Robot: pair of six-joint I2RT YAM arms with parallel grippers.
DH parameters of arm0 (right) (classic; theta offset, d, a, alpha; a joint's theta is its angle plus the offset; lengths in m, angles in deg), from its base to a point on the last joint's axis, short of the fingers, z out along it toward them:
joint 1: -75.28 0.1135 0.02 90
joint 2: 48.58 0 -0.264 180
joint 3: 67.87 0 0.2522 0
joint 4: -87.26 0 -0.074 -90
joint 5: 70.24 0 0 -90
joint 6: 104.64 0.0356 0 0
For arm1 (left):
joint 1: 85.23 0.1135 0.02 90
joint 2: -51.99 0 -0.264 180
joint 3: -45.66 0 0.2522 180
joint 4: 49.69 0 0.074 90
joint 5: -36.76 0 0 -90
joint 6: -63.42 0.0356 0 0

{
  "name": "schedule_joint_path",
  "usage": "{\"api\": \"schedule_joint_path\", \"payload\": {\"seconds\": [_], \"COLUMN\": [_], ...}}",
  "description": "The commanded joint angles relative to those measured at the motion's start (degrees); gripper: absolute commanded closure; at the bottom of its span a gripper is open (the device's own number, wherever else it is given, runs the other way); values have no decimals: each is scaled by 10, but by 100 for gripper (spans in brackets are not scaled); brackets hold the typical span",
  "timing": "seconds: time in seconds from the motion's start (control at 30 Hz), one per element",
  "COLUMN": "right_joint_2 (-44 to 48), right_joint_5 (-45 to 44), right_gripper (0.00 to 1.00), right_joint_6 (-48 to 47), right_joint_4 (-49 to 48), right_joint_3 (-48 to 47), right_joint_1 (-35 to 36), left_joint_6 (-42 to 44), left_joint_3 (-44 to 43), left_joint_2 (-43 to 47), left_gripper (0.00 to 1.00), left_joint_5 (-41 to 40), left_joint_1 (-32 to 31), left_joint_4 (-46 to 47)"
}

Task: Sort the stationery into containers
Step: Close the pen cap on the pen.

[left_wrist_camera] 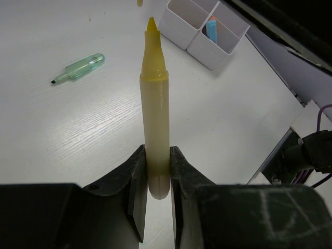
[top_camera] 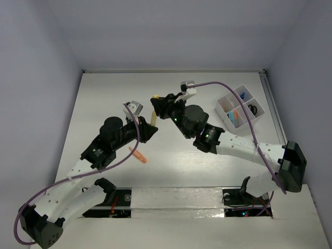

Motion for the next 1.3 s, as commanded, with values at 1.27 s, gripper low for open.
{"api": "schedule_joint_path", "payload": {"seconds": [1.27], "right_joint_2": [13], "right_joint_5": [49], "right_gripper": [100], "right_joint_6": [81], "right_joint_4": [-44], "right_joint_3": [54], "right_joint_1": [3], "left_joint_6": [-12], "left_joint_3": [6], "left_joint_2": [42], "left_gripper": [100], "left_joint_5": [-48], "left_joint_1": [14], "left_joint_4": [50]}}
